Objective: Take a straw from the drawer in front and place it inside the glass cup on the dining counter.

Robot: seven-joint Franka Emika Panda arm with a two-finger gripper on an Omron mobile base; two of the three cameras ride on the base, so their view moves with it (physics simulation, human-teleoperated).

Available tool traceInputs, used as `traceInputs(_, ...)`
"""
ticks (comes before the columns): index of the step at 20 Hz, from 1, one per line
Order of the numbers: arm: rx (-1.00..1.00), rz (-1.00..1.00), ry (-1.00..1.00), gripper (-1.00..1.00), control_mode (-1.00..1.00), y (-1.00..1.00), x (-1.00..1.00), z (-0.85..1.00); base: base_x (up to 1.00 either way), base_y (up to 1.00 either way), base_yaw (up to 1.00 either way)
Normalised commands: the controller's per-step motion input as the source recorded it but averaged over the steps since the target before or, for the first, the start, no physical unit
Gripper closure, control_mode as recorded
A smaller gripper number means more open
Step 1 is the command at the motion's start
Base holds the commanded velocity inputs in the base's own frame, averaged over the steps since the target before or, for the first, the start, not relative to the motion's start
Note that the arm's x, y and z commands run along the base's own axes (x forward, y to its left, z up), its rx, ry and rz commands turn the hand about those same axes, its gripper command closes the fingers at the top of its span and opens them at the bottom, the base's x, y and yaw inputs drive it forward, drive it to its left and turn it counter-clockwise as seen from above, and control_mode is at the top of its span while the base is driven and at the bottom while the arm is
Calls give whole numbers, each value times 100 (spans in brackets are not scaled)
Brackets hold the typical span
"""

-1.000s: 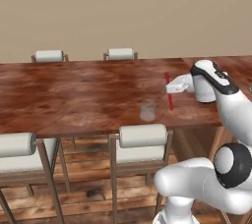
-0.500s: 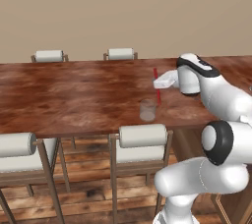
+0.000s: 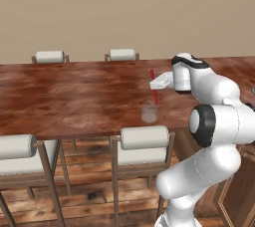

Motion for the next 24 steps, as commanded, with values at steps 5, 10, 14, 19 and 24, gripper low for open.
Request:
traceInputs(5,0,1,1,100,-100,-8,40,-37,0,0,0)
traceInputs(10,0,0,2,100,-100,7,54,-27,0,0,0)
traceInputs(14,0,3,1,100,-100,0,47,-42,0,0,0)
traceInputs(19,0,4,0,100,-100,0,66,-49,0,0,0)
traceInputs(24,0,6,0,100,-100,0,67,-35,0,0,0)
